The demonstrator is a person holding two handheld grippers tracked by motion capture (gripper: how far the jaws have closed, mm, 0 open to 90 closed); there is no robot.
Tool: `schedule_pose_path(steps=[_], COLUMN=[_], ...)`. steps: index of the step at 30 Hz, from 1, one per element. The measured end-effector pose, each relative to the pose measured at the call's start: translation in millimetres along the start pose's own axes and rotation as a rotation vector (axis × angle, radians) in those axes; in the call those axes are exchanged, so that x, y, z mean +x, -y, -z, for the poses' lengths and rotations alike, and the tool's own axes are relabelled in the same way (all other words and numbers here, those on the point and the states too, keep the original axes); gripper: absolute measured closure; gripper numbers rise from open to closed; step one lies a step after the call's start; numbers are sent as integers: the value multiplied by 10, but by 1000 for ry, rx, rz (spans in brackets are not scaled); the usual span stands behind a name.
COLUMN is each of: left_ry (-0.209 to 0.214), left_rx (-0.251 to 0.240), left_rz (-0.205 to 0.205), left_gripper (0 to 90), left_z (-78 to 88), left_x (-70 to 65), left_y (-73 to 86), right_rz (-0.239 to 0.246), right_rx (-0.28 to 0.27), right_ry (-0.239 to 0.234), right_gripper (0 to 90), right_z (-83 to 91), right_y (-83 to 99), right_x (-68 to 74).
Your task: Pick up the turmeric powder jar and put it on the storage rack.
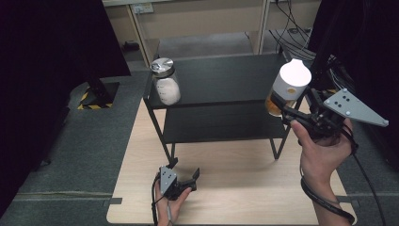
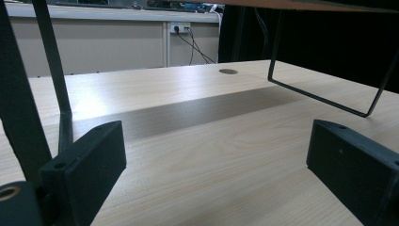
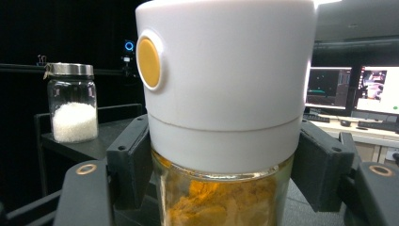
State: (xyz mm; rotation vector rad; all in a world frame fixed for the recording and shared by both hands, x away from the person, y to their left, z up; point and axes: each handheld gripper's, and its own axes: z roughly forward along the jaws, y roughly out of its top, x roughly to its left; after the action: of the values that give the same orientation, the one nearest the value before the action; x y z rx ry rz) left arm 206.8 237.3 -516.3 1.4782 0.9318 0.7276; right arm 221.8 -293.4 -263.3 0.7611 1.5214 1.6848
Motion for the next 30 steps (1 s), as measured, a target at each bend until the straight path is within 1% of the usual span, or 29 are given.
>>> schedule_pose_path(steps=[14,30], left_ry=[0,1], left_rx=[0,0], left_rz=[-2,-2], left_gripper=[47,46], left_z=[-1,-3], left_x=[-1,0], left_y=[0,0], right_rz=[11,22], right_rx=[4,36], right_ry=[15,45], right_gripper=[309,309], right_z=[-82,-239], right_y=[-124,-222], right_x=[-24,-62])
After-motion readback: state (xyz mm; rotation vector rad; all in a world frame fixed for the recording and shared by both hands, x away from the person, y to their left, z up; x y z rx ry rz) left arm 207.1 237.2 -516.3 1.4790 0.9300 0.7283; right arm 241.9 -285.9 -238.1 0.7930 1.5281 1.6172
